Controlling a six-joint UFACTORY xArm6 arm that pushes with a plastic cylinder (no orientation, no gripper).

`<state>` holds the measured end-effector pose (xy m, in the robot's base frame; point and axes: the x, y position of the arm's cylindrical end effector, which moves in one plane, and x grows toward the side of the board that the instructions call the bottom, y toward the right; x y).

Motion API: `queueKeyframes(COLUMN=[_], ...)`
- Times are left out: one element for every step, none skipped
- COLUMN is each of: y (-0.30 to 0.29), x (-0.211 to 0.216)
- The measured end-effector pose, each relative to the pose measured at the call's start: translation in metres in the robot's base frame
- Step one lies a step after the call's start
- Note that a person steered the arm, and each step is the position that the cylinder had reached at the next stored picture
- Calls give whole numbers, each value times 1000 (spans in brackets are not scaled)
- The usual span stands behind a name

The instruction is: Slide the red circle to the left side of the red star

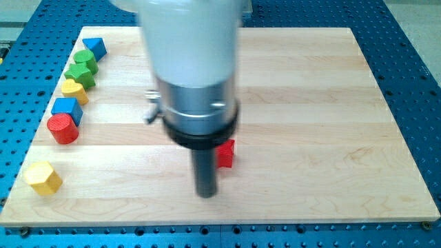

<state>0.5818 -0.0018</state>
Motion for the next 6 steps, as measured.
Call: queueKeyframes(y=[11, -4, -104, -164, -184, -244], x=[-54, -29, -31, -36, -55, -65])
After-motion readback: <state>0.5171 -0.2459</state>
